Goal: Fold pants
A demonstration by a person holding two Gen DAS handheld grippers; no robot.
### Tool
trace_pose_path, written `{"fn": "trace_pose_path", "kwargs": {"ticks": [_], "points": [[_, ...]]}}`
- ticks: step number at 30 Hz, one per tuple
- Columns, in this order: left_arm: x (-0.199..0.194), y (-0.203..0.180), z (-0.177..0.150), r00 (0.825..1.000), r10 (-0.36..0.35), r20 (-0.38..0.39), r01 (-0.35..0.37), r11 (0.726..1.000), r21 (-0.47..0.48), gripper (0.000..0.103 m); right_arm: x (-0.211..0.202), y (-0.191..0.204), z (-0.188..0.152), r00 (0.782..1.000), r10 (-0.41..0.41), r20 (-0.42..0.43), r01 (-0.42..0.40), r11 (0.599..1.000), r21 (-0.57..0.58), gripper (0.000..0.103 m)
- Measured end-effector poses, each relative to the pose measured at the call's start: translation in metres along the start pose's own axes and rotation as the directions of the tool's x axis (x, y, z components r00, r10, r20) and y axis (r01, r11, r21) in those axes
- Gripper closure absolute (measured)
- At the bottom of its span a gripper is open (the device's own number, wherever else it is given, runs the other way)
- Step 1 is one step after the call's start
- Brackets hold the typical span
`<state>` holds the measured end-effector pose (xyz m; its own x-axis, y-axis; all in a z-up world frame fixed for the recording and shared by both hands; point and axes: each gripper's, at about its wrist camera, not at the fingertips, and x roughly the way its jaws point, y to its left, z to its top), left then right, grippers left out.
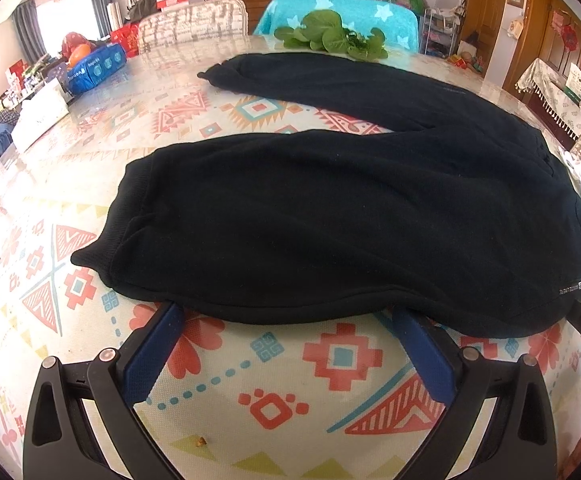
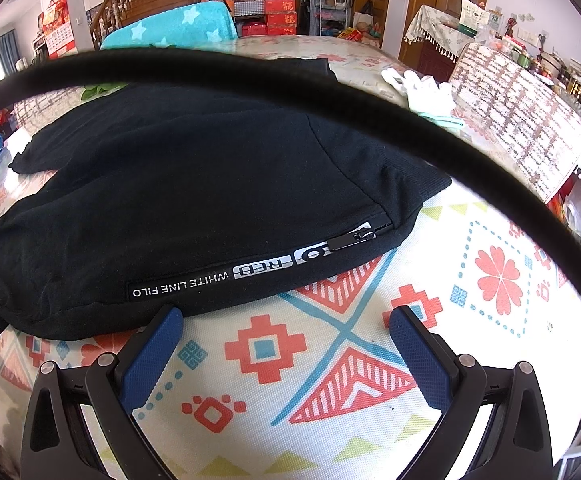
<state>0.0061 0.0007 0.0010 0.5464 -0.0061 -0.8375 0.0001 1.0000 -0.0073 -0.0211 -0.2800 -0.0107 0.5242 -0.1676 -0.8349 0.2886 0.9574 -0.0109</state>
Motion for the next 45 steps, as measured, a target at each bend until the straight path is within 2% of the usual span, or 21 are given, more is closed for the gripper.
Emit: {"fn": "trace_pose_path", "kwargs": {"ticks": [11, 24, 28, 30, 32, 38, 45], "points": [[0.004, 0.001, 0.005, 0.999, -0.024, -0.032, 0.025, 0.999, 0.041, 0.000, 0.005, 0.001, -0.001, 1.000, -0.019, 0.002, 0.019, 1.000, 0.017, 0.000], [0.001, 0.002, 0.001, 0.998, -0.009, -0.064, 0.010, 1.000, 0.018, 0.000, 0.004, 0.000, -0.001, 1.000, -0.017, -0.009, 0.017, 1.000, 0.024, 0.000], [-0.001, 0.003, 0.002, 0.995, 0.010, -0.098, -0.011, 1.000, -0.004, 0.000, 0.003, -0.001, 0.002, 0.999, -0.001, -0.049, 0.001, 1.000, 0.006, 0.000], [-0.004, 0.003, 0.002, 0.994, 0.046, -0.102, -0.046, 0.999, 0.005, 0.000, -0.001, -0.003, 0.003, 0.998, 0.008, -0.056, -0.008, 1.000, 0.000, 0.000], [-0.010, 0.003, 0.001, 0.993, 0.066, -0.093, -0.065, 0.998, 0.013, 0.001, -0.009, -0.006, 0.003, 1.000, -0.004, -0.031, 0.004, 1.000, -0.002, 0.000], [-0.045, 0.006, 0.008, 0.997, 0.066, -0.027, -0.066, 0.998, 0.011, 0.002, -0.042, -0.007, 0.007, 0.998, -0.053, 0.020, 0.054, 0.998, -0.036, 0.000], [-0.094, -0.003, 0.021, 0.998, 0.038, 0.049, -0.040, 0.998, 0.038, 0.002, -0.084, 0.001, 0.019, 0.995, -0.054, 0.078, 0.059, 0.996, -0.067, 0.000]]}}
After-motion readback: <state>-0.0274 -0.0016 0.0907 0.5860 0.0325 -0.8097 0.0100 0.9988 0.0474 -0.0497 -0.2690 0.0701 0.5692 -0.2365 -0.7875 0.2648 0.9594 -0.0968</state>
